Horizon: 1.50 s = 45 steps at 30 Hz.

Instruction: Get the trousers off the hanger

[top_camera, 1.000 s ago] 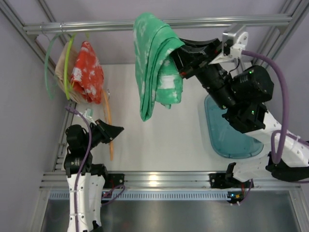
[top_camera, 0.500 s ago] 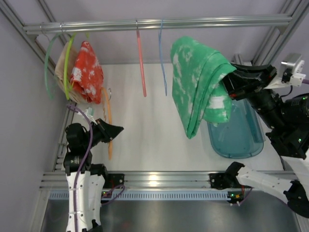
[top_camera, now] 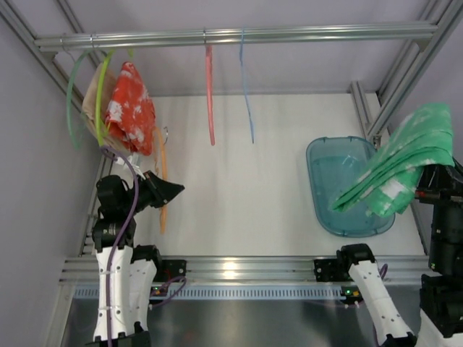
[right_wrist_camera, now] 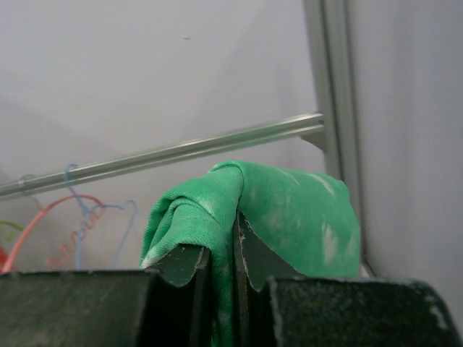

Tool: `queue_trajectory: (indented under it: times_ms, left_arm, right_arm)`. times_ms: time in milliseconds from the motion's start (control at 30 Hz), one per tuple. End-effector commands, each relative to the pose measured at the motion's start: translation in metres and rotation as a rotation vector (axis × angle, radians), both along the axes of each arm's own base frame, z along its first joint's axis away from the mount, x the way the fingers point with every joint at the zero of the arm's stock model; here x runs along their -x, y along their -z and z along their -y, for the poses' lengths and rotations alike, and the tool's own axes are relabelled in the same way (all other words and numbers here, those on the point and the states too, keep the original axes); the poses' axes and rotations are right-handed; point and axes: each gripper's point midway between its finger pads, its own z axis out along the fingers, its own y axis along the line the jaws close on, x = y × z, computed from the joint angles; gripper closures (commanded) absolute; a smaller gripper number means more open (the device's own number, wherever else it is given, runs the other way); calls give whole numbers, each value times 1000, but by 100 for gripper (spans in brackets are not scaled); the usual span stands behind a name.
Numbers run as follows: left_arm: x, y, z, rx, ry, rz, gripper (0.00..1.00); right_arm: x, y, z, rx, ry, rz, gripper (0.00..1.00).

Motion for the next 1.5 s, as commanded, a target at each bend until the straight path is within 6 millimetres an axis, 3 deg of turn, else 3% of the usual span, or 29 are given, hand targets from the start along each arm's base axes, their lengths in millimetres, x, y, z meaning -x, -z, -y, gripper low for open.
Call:
queue_trajectory:
  times_ms: [0, 133, 300, 500, 667, 800, 967, 1100, 1300, 1367, 1400, 1467]
  left_arm:
    - [-1, -36, 4, -43, 65, 162, 100]
    - [1, -46, 5, -63, 80, 206, 100]
    - [1, -54, 4, -74, 72, 231, 100]
    - [1, -53, 3, -63, 57, 219, 100]
    - [5, -61, 6, -63, 82, 244, 100]
    - [14, -69, 13, -59, 136, 280, 100]
    - [27, -80, 21, -54, 202, 325, 100]
    - [34, -96, 25, -43, 236, 353, 100]
    - [30, -120, 27, -24, 259, 355, 100]
    - [28, -127, 29, -10, 279, 361, 100]
    - [23, -132, 28, -2, 278, 362, 100]
    - [19, -138, 29, 6, 290, 373, 100]
  right_arm:
    - [15, 11, 31, -76, 197, -5, 100]
    - [19, 65, 51, -62, 371, -136, 100]
    - [20, 104, 67, -28, 501, -219, 100]
    - [1, 155, 77, -20, 555, -340, 100]
    - [-40, 179, 75, 9, 499, -394, 100]
    - [-89, 199, 79, 29, 471, -500, 100]
    - [-144, 215, 69, 38, 355, -560, 100]
    - [-187, 254, 70, 32, 308, -686, 100]
    - [-225, 318, 56, 11, 179, -884, 100]
    - [-232, 330, 52, -5, 152, -917, 94]
    - [-239, 338, 51, -15, 137, -941, 82]
    - [-244, 345, 44, -30, 95, -966, 72]
